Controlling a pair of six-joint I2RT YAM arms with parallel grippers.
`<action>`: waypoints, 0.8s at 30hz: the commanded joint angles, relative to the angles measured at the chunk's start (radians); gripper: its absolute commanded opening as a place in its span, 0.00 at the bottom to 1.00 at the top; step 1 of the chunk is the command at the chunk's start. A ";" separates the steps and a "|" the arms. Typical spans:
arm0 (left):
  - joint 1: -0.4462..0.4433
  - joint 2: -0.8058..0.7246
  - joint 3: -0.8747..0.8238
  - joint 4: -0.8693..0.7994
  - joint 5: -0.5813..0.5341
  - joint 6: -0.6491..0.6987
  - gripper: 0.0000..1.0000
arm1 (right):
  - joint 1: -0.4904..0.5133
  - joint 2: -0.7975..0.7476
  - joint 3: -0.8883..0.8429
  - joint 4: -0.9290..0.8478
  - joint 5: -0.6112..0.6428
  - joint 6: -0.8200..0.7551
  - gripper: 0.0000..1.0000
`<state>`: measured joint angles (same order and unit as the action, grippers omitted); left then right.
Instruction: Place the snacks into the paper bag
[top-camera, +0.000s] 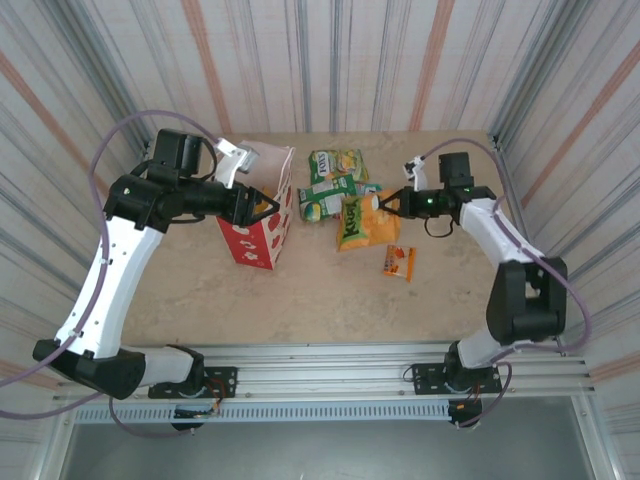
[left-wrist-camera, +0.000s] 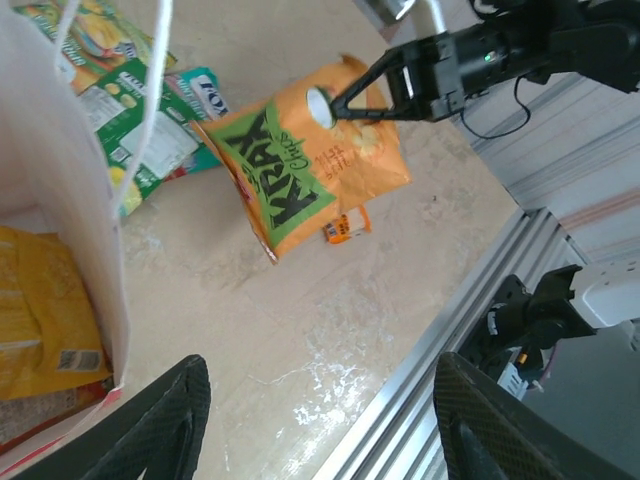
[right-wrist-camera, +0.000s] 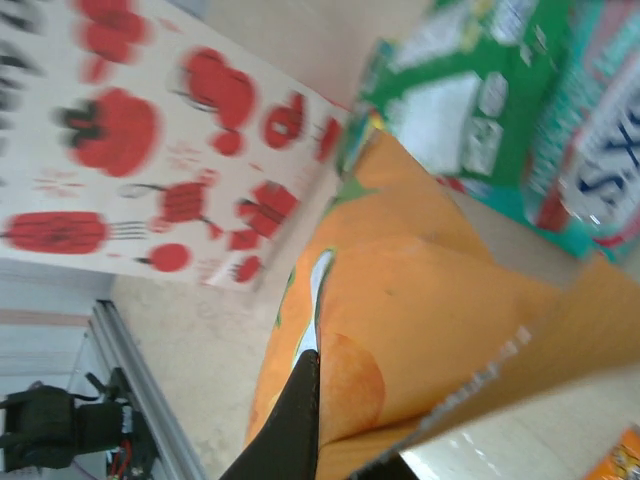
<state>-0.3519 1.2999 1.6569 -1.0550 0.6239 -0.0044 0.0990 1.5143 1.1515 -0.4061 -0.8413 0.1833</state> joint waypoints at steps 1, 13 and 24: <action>-0.013 -0.004 0.014 0.036 0.072 -0.002 0.63 | 0.010 -0.119 -0.002 0.043 -0.086 0.060 0.00; -0.044 -0.038 -0.114 0.369 0.225 -0.231 0.70 | 0.066 -0.373 0.104 0.254 -0.217 0.273 0.00; -0.097 0.024 -0.085 0.502 0.297 -0.275 0.73 | 0.172 -0.368 0.159 0.398 -0.252 0.370 0.00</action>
<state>-0.4408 1.3075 1.5536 -0.6113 0.8726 -0.2565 0.2565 1.1393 1.2800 -0.0799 -1.0531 0.4965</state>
